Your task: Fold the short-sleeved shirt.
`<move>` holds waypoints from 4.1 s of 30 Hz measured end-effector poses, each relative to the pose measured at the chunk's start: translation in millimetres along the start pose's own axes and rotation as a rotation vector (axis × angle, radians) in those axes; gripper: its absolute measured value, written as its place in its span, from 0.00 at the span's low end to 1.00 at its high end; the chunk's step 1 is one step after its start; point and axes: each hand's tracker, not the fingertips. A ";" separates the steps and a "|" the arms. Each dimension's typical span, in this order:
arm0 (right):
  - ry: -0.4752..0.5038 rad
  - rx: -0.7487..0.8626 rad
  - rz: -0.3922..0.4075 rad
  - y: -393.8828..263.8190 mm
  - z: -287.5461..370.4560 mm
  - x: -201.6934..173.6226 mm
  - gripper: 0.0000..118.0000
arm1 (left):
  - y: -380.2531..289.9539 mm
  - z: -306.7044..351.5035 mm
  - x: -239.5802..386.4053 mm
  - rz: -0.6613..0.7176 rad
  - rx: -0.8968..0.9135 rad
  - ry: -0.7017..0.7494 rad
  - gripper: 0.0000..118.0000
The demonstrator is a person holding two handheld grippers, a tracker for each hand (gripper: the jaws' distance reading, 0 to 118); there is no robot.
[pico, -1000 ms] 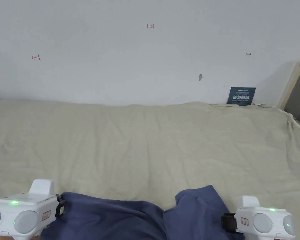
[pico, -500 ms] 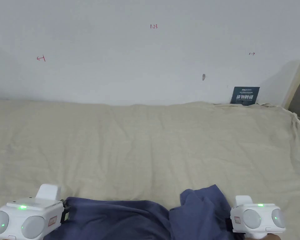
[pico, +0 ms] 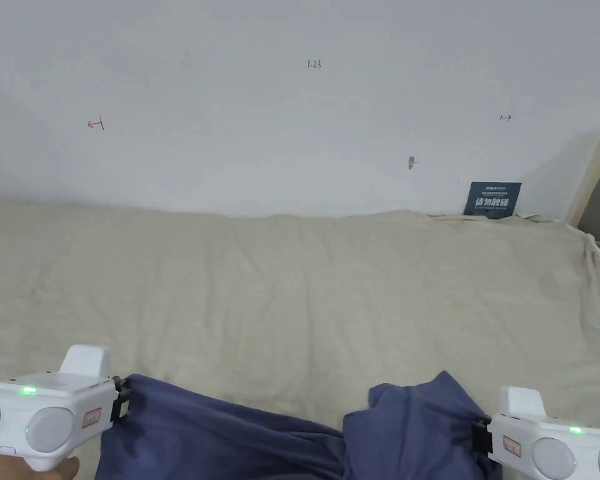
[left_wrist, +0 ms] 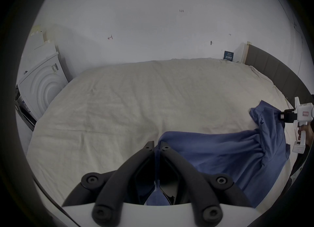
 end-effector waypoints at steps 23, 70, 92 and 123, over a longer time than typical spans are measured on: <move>-0.054 0.422 0.127 151.0 155.8 -39.4 0.00 | 116.6 132.5 -43.2 0.049 0.221 0.054 0.00; -0.169 0.646 0.142 427.4 151.4 -94.4 0.00 | 360.9 102.4 -70.5 0.082 0.406 0.177 0.00; -0.155 0.555 0.237 172.3 212.3 -78.4 0.00 | 144.8 164.0 -72.1 0.071 0.340 0.093 0.00; -0.148 0.158 0.051 -212.0 185.5 -43.7 0.00 | -236.7 165.3 -67.5 0.277 0.005 0.084 0.00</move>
